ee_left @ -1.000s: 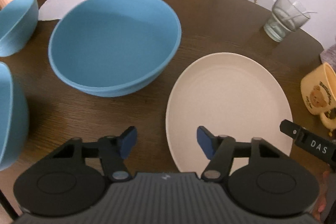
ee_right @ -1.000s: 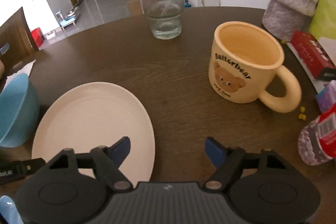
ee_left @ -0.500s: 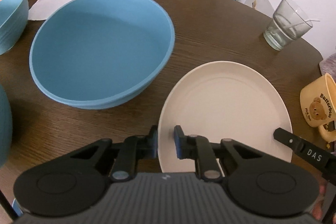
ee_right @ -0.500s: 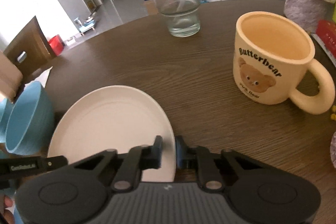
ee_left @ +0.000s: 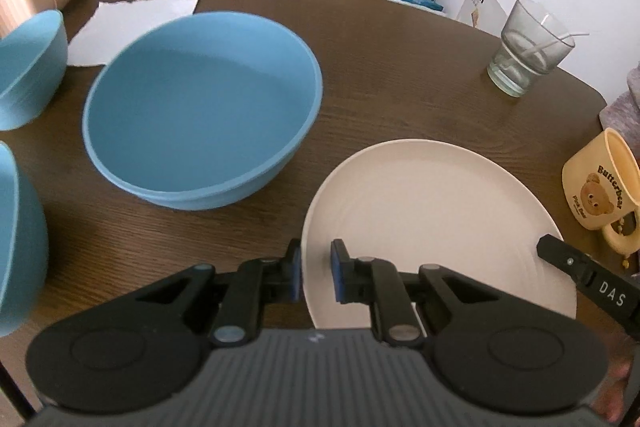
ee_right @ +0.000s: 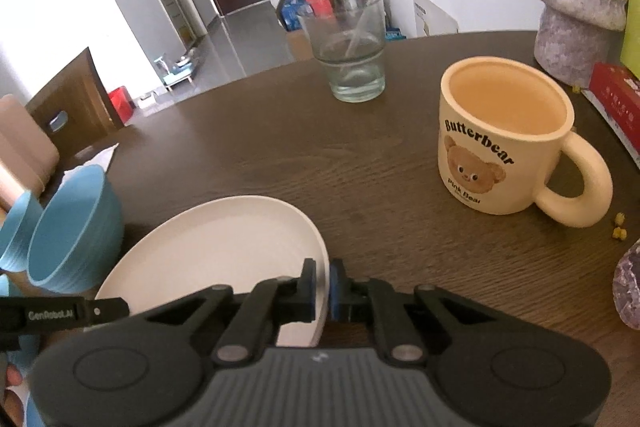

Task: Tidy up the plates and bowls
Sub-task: 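Carry the cream plate with both grippers toward the red rose by the black bag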

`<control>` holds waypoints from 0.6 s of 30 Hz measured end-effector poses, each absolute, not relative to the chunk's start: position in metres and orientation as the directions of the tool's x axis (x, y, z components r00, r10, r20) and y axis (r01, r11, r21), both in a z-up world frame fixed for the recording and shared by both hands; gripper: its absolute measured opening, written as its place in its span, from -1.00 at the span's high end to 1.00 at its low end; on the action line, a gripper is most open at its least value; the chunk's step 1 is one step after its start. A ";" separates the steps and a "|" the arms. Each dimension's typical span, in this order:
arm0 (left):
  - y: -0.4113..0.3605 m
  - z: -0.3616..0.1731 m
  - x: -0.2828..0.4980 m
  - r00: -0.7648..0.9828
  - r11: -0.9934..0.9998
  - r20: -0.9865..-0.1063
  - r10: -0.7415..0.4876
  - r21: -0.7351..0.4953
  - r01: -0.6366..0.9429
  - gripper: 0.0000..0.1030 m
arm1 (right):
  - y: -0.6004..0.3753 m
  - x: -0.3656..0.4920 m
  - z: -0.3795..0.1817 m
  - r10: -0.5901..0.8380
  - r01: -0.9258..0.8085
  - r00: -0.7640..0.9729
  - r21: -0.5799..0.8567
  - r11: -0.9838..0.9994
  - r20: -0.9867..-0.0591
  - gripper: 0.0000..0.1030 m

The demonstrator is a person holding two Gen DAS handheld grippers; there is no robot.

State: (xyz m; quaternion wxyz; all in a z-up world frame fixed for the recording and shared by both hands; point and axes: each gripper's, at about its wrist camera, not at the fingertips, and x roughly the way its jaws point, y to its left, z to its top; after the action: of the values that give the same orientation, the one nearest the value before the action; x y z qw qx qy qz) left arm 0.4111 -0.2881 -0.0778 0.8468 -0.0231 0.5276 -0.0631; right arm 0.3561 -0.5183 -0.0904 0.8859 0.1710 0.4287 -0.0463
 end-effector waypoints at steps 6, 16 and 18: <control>-0.285 -0.060 0.397 0.462 0.990 -0.877 -0.133 -0.099 0.097 0.70 | -0.513 0.341 -0.074 0.057 0.216 0.648 0.255 0.943 -0.759 0.89; -0.264 -0.014 0.351 0.535 0.991 -0.834 -0.135 -0.102 0.091 0.70 | -0.492 0.301 -0.028 0.065 0.174 0.700 0.257 0.951 -0.711 0.89; -0.256 -0.006 0.340 0.550 0.991 -0.824 -0.132 -0.102 0.085 0.70 | -0.485 0.291 -0.019 0.071 0.161 0.710 0.259 0.952 -0.700 0.89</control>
State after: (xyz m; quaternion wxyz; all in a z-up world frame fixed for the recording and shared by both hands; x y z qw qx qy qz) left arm 0.3401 -0.2561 -0.0056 0.8801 -0.0251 0.4700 -0.0618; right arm 0.2915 -0.4848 -0.0191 0.9121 0.1523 0.3798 -0.0246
